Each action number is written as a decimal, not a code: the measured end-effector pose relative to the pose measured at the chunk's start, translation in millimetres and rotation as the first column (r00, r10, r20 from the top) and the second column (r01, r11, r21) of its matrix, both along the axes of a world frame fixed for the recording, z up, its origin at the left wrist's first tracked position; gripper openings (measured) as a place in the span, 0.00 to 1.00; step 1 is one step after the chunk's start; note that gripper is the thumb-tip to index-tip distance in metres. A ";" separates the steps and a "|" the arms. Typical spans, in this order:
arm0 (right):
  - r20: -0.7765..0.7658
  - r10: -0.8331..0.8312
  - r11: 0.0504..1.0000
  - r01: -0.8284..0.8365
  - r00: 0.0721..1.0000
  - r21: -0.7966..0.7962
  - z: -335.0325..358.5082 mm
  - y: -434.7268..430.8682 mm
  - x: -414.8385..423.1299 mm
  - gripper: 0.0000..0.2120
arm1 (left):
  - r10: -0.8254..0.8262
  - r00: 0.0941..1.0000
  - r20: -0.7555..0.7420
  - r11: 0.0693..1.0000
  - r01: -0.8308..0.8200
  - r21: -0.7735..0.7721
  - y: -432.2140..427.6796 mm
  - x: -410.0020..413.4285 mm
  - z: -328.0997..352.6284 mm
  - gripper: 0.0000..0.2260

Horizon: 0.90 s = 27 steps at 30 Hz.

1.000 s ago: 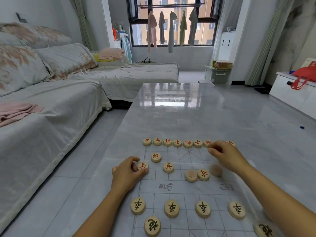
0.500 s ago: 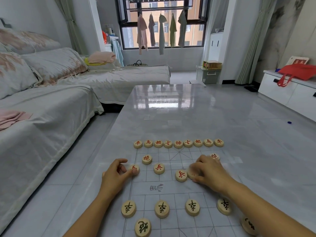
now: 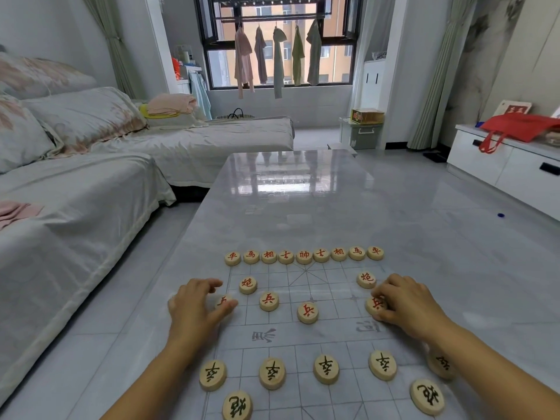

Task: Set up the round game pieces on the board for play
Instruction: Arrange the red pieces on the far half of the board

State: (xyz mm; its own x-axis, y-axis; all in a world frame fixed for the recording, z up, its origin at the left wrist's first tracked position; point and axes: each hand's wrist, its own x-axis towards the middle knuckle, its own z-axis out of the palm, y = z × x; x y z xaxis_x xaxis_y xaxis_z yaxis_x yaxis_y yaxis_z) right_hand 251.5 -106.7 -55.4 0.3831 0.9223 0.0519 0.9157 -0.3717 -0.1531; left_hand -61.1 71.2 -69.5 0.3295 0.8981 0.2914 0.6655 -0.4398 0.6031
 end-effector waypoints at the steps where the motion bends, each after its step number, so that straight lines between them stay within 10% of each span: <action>1: 0.011 0.011 1.000 -0.011 1.000 -0.001 0.1 1.0 0.6 0.20 | -0.021 0.998 -0.065 0.997 0.026 0.075 -6.0 11.4 6.9 0.17; 11: 0.014 0.067 0.998 -0.067 0.998 0.018 -1.1 31.3 -18.9 0.20 | -0.284 0.717 -0.636 0.928 0.371 0.004 -48.0 117.4 17.0 0.22; 27: -0.038 0.048 0.999 -0.047 0.998 0.019 -1.1 39.9 -11.4 0.20 | -0.335 0.817 -0.469 0.939 0.330 -0.096 -32.0 138.2 11.8 0.18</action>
State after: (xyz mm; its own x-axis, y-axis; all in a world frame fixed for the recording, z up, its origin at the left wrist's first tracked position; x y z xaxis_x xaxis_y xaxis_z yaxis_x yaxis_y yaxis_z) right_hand 240.1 -66.8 -56.5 0.3410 0.9385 0.0551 0.9256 -0.3249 -0.1944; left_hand 77.1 39.2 -57.8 0.7030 0.7110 0.0149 0.6839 -0.6817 0.2600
